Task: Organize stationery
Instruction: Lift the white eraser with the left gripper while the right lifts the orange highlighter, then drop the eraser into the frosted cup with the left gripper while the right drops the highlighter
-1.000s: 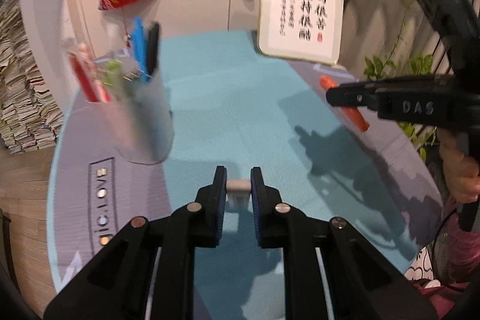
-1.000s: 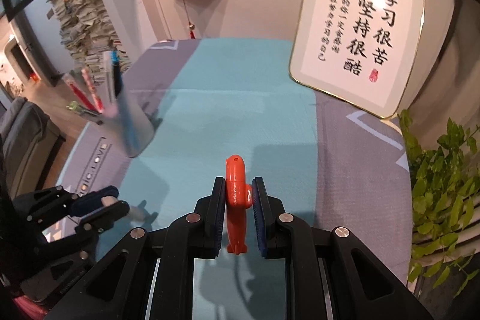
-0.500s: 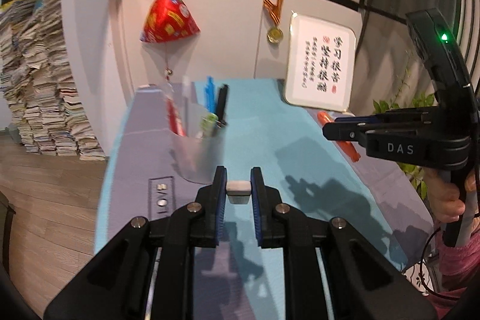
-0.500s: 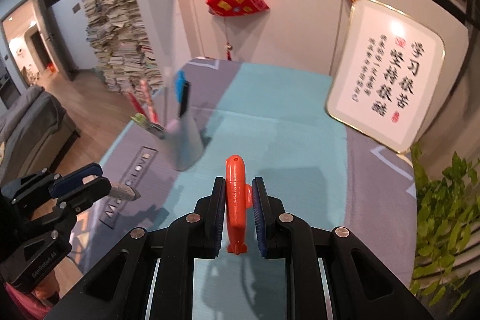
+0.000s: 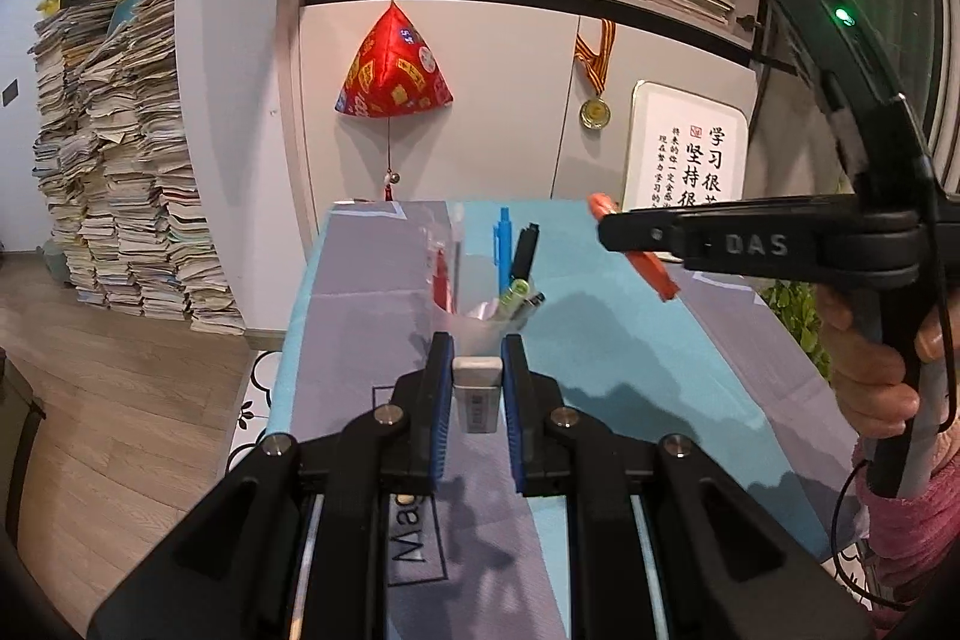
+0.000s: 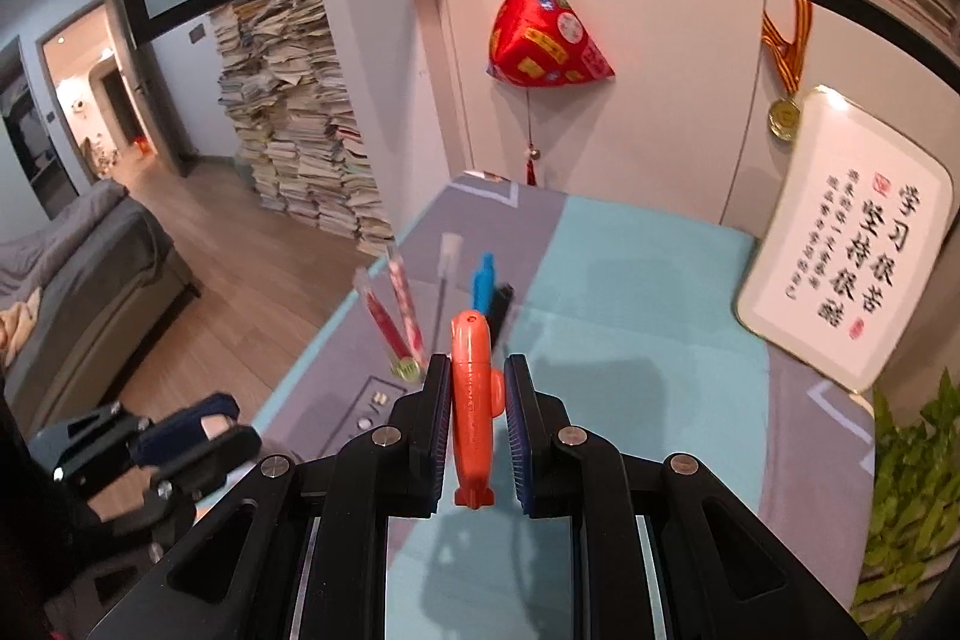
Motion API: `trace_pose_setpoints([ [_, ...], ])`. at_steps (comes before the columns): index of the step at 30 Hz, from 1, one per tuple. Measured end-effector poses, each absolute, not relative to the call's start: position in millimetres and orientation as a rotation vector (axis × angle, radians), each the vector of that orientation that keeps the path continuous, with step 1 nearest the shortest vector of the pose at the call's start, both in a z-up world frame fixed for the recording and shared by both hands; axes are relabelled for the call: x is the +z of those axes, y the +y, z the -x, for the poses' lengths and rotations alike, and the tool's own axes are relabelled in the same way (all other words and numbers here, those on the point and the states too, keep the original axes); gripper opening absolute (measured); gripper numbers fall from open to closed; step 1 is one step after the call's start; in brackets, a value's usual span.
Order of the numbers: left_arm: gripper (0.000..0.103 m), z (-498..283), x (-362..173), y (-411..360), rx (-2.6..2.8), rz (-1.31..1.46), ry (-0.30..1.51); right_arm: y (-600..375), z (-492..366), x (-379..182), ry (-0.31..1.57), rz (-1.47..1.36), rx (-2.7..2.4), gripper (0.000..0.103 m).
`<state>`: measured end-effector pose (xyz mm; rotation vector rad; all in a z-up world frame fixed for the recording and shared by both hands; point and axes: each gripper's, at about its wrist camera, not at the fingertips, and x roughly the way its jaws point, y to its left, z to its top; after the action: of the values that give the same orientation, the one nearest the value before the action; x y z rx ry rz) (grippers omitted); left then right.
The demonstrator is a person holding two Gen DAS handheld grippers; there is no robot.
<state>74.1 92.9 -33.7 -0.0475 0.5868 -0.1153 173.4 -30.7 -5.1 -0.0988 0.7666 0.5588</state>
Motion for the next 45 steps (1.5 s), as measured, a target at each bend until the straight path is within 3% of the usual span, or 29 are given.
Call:
trace_pose_setpoints([
  [22, 0.014, -107, -32, 124, -0.082, 0.12, 0.584, 19, -225, -24, 0.79, 0.07, 0.564, 0.019],
  [45, 0.014, -121, -32, 121, -0.115, 0.147, 0.594, 14, -226, -30, 0.779, 0.062, 0.559, 0.019],
])
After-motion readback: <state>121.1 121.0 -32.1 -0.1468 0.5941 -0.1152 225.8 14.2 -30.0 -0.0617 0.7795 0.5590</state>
